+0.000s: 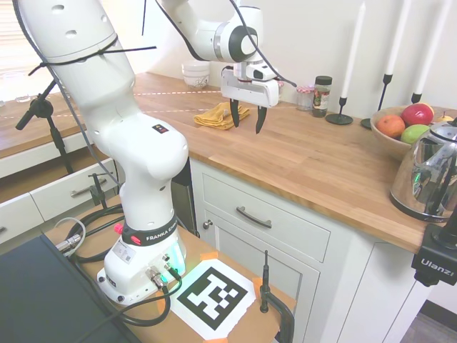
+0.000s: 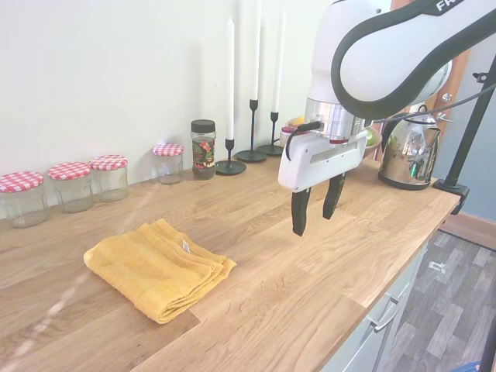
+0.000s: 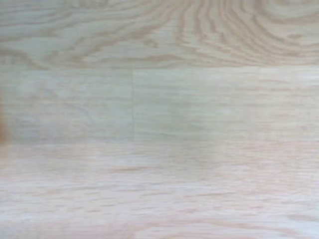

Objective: Wipe the counter

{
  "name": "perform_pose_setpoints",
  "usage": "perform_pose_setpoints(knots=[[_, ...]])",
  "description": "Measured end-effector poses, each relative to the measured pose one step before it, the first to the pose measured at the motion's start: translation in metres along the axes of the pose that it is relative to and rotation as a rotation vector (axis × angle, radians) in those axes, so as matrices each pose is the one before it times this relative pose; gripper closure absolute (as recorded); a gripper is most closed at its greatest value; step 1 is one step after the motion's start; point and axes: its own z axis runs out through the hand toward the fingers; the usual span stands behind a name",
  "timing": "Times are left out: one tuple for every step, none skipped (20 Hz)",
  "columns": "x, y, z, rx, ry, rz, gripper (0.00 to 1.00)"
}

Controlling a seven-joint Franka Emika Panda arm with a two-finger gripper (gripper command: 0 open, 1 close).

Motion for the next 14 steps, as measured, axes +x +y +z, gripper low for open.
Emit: perform_pose_setpoints(knots=[[0.0,-0.00003,0.00039,-0.00062,-0.00059,-0.00006,0.0],[-0.00005,-0.00004,0.00001,-0.00003,-0.00001,-0.00013,0.0],[0.0,-0.00001,0.0001,-0.00017,-0.00016,-0.00002,0.0],[-0.00001,-0.00002,0.00019,-0.00032,-0.00031,-0.00005,0.0],[-0.00001,-0.00003,0.00026,-0.00041,-0.00041,-0.00007,0.0],[-0.00004,-0.00006,0.00025,-0.0004,-0.00041,-0.00018,0.0],[-0.00003,-0.00026,0.00021,0.00041,0.00023,-0.00046,0.0],[-0.00012,-0.00066,0.00012,0.00081,0.00052,-0.0012,0.0],[-0.0001,-0.0016,-0.00044,0.00174,0.00123,-0.00166,0.0],[-0.00001,-0.00235,-0.00088,0.00233,0.00195,-0.00224,0.0],[-0.00021,-0.00304,-0.0009,0.00314,0.00265,-0.00236,0.0],[-0.00049,-0.00447,-0.00124,0.00376,0.00342,-0.00264,0.0],[-0.00074,-0.00596,-0.00217,0.00462,0.00356,-0.00397,0.0],[-0.001,-0.00686,-0.00236,0.00476,0.00306,-0.00367,0.0]])
